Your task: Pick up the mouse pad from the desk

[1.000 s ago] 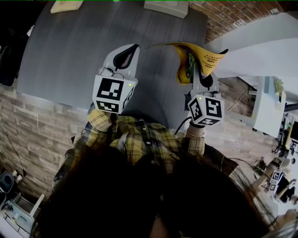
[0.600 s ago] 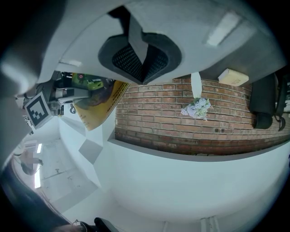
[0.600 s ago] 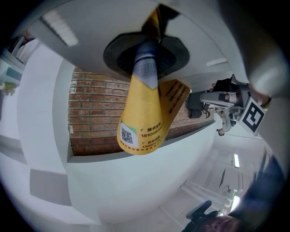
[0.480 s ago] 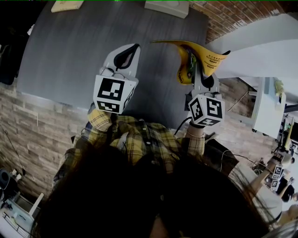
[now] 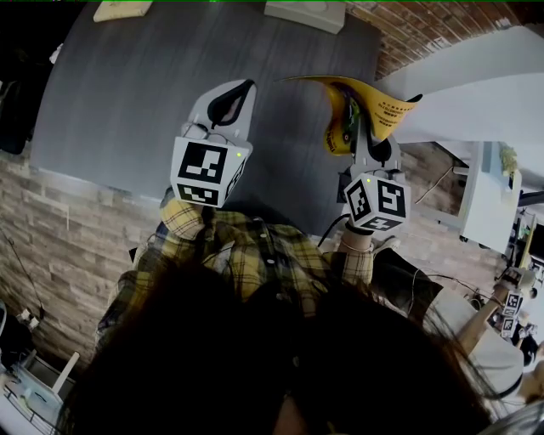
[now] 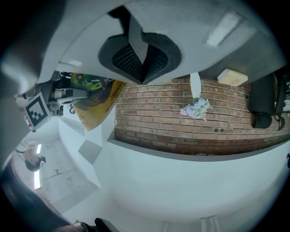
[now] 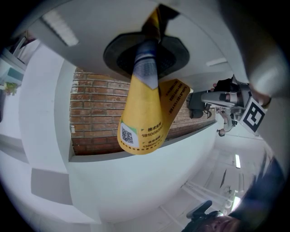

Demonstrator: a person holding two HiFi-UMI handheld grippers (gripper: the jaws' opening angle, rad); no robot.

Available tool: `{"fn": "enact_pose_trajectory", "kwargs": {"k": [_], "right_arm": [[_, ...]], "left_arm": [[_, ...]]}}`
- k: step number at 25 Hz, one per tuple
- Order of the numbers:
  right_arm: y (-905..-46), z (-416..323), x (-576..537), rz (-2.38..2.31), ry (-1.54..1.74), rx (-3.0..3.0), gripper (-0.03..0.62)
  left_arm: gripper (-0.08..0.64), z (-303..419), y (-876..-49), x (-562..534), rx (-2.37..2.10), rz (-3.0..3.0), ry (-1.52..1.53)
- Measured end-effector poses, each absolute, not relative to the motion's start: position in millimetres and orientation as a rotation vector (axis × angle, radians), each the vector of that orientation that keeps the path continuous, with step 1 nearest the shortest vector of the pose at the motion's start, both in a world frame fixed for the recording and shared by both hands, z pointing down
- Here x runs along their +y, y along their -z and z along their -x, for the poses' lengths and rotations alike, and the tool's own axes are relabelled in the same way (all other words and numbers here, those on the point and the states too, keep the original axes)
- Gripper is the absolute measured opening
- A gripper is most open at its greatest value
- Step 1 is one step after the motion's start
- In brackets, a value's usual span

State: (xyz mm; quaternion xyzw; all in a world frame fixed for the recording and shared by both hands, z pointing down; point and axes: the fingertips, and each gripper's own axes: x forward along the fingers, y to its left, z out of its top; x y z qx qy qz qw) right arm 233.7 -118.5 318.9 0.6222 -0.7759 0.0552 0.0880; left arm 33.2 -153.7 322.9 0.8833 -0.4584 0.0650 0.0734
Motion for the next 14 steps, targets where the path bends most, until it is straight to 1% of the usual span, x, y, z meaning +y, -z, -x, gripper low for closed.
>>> {"fn": "enact_pose_trajectory", "kwargs": {"k": [14], "right_arm": [[-319.6, -234.2, -118.1, -1.856, -0.171, -2.31, 0.021]], "left_arm": [[0.0, -32.5, -323.3, -154.4, -1.386, -2.654, -0.2]]}}
